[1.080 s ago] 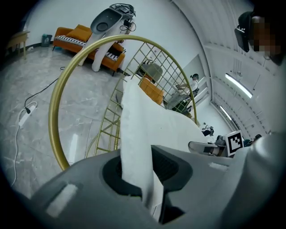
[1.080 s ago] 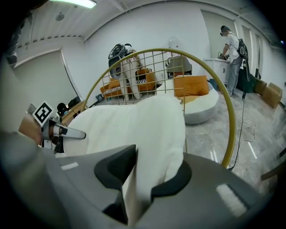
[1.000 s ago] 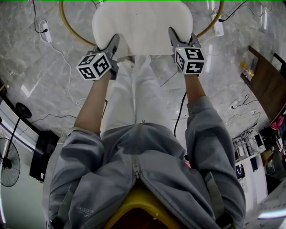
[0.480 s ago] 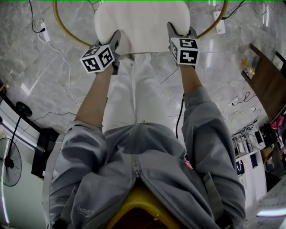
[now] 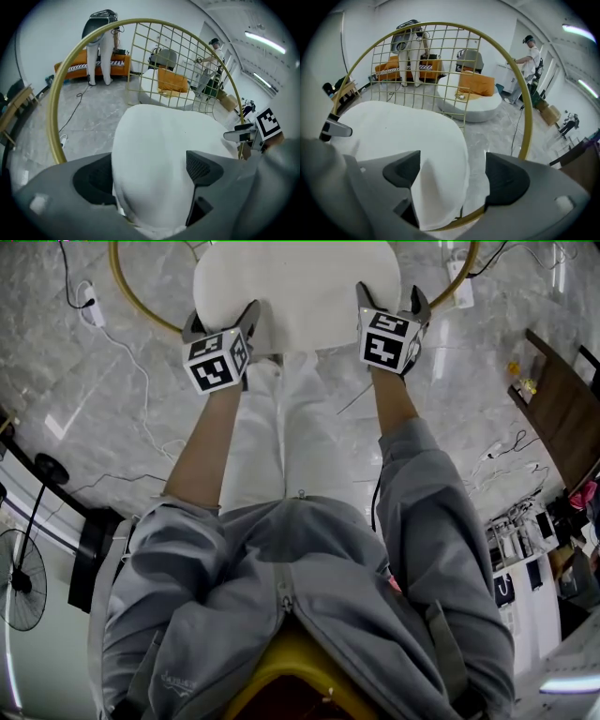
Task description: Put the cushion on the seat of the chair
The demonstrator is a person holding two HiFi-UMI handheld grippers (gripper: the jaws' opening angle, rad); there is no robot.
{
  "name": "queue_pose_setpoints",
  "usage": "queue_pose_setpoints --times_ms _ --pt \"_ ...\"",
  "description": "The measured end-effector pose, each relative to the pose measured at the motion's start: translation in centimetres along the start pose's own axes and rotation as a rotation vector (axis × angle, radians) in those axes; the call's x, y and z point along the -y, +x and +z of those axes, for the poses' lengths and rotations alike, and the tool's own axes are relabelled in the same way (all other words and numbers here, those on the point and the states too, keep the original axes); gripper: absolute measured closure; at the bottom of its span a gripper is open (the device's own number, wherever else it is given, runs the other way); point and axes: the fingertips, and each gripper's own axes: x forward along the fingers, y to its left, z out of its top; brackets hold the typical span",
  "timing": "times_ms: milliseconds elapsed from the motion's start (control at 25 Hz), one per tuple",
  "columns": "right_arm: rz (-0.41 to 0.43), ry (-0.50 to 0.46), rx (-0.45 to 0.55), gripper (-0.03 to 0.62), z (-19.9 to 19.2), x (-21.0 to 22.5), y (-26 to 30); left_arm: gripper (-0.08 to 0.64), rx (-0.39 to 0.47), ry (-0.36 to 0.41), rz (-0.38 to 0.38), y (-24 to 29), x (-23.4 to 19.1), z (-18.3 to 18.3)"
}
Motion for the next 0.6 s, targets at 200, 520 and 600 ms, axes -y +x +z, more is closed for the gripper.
queue_pose_setpoints --times_ms 200,520,600 --pt "-0.041 0.002 0.056 0.173 0.6 1.3 -1.6 0.084 0.08 0.027 0.032 -2.1 -0.8 1.3" --pt "0.042 -0.003 0.118 0.511 1.8 -1.8 -7.8 0.416 0.182 0.145 -0.042 -8.1 0.7 2.9" --pt "0.077 0.003 0.112 0.592 1.4 -3.2 -10.2 0.531 0.18 0.16 -0.093 -10.2 1.8 2.5"
